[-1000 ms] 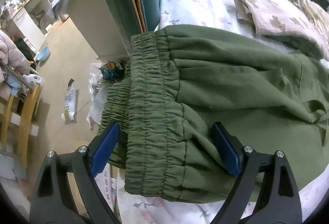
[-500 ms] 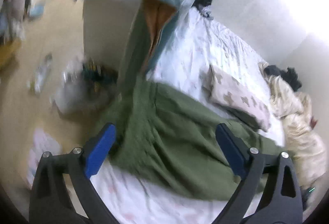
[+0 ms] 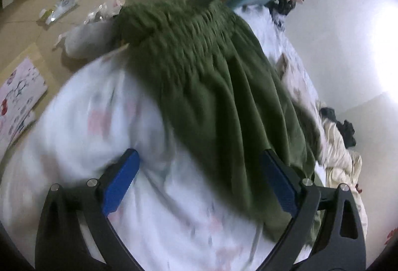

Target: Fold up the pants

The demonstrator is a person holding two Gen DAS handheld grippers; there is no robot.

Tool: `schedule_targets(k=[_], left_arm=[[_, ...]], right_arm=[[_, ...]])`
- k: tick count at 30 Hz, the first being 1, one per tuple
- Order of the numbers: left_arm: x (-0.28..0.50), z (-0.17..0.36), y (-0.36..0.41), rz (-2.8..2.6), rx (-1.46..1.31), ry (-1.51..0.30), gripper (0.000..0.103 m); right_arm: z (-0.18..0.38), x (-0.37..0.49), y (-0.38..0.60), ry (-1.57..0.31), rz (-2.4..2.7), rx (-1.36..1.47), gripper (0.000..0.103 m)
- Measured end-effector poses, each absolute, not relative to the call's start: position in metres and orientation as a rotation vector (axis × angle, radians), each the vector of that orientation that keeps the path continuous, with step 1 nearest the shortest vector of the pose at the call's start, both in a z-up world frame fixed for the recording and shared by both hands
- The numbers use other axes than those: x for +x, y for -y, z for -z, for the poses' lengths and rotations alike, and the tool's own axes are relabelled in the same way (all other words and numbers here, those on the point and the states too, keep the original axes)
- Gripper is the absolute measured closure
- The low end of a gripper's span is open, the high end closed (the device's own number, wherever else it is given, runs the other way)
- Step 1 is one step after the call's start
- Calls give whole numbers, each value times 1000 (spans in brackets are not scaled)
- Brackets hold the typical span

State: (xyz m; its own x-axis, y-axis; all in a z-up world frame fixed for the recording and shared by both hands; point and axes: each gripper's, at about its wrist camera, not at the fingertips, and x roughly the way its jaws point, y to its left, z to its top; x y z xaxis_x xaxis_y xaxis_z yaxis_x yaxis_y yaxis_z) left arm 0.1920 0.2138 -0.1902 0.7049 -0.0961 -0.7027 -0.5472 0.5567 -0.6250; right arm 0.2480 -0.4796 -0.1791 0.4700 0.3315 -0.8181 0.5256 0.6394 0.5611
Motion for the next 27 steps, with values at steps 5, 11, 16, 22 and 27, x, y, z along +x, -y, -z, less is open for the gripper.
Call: schedule_targets(k=[5,11,16,22,27], left_arm=[[216,193,-244,-329,-970,-712,6],[225,185,-263,-383,-1016,-613,54],[240,151,-253,-256,-844,-592,91],[248,129,-246,-341,-761,-657,91],[249,133,-239,-403,-738,-704,92]], right_arm=[[183,251,482,-1125,161,907,36],[188,251,487,-1118,159,913,36],[192,254,507,-1049,125,942,35],[213,262,563,-920,91,1128,31],[218,292,601,-847,113,1113,31]])
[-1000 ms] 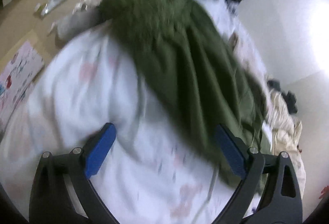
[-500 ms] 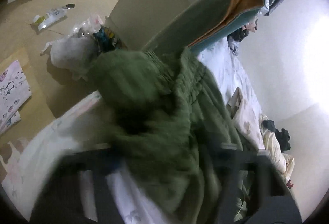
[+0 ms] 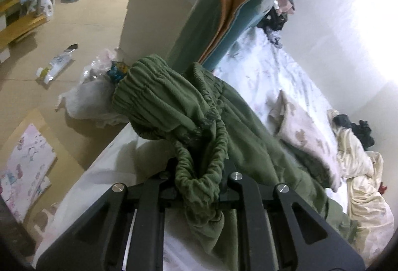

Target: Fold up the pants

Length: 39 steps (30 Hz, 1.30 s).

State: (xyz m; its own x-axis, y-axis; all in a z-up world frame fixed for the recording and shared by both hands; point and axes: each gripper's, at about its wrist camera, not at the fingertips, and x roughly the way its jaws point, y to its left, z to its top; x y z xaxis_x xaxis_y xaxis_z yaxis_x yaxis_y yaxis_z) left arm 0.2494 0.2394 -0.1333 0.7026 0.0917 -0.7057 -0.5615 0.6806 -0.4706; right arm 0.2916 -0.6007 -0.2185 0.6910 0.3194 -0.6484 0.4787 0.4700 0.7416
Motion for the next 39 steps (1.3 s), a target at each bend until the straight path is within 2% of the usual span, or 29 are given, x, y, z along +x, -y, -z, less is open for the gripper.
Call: schedule_targets(k=[4,6,8,11,13,20,25,29,35,39], left_arm=[[249,133,-241,-424,-709,-730,92],[249,130,-240,-425,-696,-736,92],[250,127,-238,-426,-676,-746,92],[242,116,-233,-415,-676,-737,92],[236,104,-232,-411,-667,-726,93],[220,46,-236,-325,-679,-656,93],[180,23,-259,-333,-695,-672,93],[142,27,-281,-362,-700,-797,93],[63,34,-315,-371,-724,-889,93],[40,62,-317,-424,-682,-1003,93]], right_arm=[[225,319,637,-736,149,1121,34],[226,338,646,-725,166,1041,42],[227,364,652,-791,240,884,81],[231,368,672,-771,282,1019,98],[206,373,666,-779,309,863,101],[130,344,658,-702,281,782,103],[109,296,655,-740,354,768,103],[111,236,644,-808,436,812,103],[127,130,629,-968,556,919,103],[163,104,626,-1192,636,892,102]])
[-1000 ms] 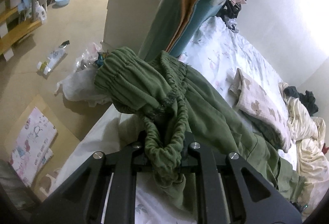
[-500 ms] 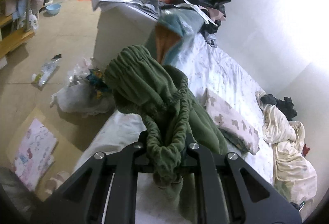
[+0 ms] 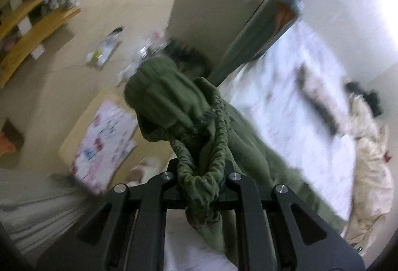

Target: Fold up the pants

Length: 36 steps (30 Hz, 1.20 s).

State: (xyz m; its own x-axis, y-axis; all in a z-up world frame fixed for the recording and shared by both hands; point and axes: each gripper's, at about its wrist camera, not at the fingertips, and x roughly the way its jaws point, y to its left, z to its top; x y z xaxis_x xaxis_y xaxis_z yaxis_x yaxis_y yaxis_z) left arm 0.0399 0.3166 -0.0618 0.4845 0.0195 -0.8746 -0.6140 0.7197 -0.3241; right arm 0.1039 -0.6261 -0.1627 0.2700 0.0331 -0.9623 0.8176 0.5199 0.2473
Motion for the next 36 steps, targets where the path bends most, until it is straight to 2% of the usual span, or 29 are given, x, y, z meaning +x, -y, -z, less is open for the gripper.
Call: schedule_targets(k=[3,4,5,7,8,12,17,22,23,25,26,28,32,34,36], left_arm=[[48,78,-316,-448,-642,-1066,93],[48,76,-315,-446,-646,-1061,93],[47,73,-313,-444,-643,-1047,93],[46,67,-305,-441,-605,-1028,92],[45,65,-301,-441,-584,-1022,92],[45,61,-296,-448,-569,-1014,92],[50,58,-293,-467,-572,-1018,92],[54,54,-279,-444,-492,-1019,91],[55,53,-277,-439,-483,-1019,91],[57,53,-274,-417,-472,-1021,91],[58,52,-272,-401,-471,-1023,91],[60,50,-267,-366,-461,-1022,91],[66,47,-246,-313,-360,-1027,91],[70,52,-230,-250,-333,-1058,91],[71,58,-215,-223,-309,-1078,91]], right_arm=[[184,101,635,-1277,709,909,95],[181,98,637,-1267,759,886,87],[174,97,635,-1260,813,835,71],[158,100,630,-1251,919,684,47],[142,103,625,-1202,948,593,47],[94,113,589,-968,660,568,47],[61,140,469,-906,189,386,47],[76,160,279,-1075,-397,407,51],[81,157,238,-1103,-483,395,61],[97,151,166,-1178,-621,380,74],[108,147,132,-1220,-670,372,77],[125,144,84,-1278,-725,349,82],[180,123,6,-1487,-929,369,83],[197,116,-10,-1479,-856,205,88],[208,118,-11,-1500,-810,189,92]])
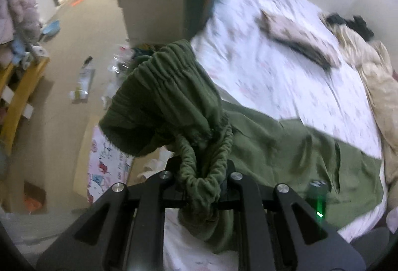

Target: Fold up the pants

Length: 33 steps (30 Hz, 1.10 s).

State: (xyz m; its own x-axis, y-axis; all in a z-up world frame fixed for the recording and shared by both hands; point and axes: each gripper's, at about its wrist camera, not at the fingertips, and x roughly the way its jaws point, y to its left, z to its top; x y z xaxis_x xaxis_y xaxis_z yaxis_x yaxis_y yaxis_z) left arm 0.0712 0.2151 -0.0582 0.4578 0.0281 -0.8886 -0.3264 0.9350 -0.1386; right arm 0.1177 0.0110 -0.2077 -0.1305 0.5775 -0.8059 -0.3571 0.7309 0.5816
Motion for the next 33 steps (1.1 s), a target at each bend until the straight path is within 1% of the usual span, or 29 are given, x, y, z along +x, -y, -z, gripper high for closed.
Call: schedule_targets(k=[1,3,4,9,10,11,12,13,17,21,24,27,30,32,33], left_arm=[[72,58,-210,-218,-287,-1076,91],[75,52,-199,-199,-245,-1058,91],[75,49,-196,-195,-231,-1044,91],[70,40,-186,-209,-186,-1001,91],[68,39,-182,-215,-157,-991,91],[67,37,-175,-220,-110,-982,91],[64,32,-162,-215,-48,-963,91],[63,29,-151,-205,-11,-946,91],[58,16,-82,-131,197,-878,91],[50,24,4,-24,413,-839,90],[45,62,70,92,545,-909,90],[35,120,120,160,646,-990,90],[31,158,144,190,703,-1059,85],[28,160,142,203,672,-1063,74],[28,154,137,254,612,-1076,52]], right_arm=[[207,119,-9,-1510,-802,192,94],[198,124,-5,-1523,-812,211,93],[189,128,-1,-1504,-827,230,86],[140,141,89,-1363,-824,331,84],[132,143,116,-1349,-777,332,66],[125,143,143,-1341,-731,339,35],[119,140,158,-1328,-706,352,24],[119,124,178,-1307,-679,359,19],[96,110,268,-1207,-530,378,20],[88,95,329,-1104,-395,521,20],[88,83,362,-1059,-297,612,19],[85,89,388,-1054,-281,660,19],[86,93,384,-1063,-302,651,19],[86,97,376,-1077,-315,606,19],[88,98,370,-1084,-323,590,19]])
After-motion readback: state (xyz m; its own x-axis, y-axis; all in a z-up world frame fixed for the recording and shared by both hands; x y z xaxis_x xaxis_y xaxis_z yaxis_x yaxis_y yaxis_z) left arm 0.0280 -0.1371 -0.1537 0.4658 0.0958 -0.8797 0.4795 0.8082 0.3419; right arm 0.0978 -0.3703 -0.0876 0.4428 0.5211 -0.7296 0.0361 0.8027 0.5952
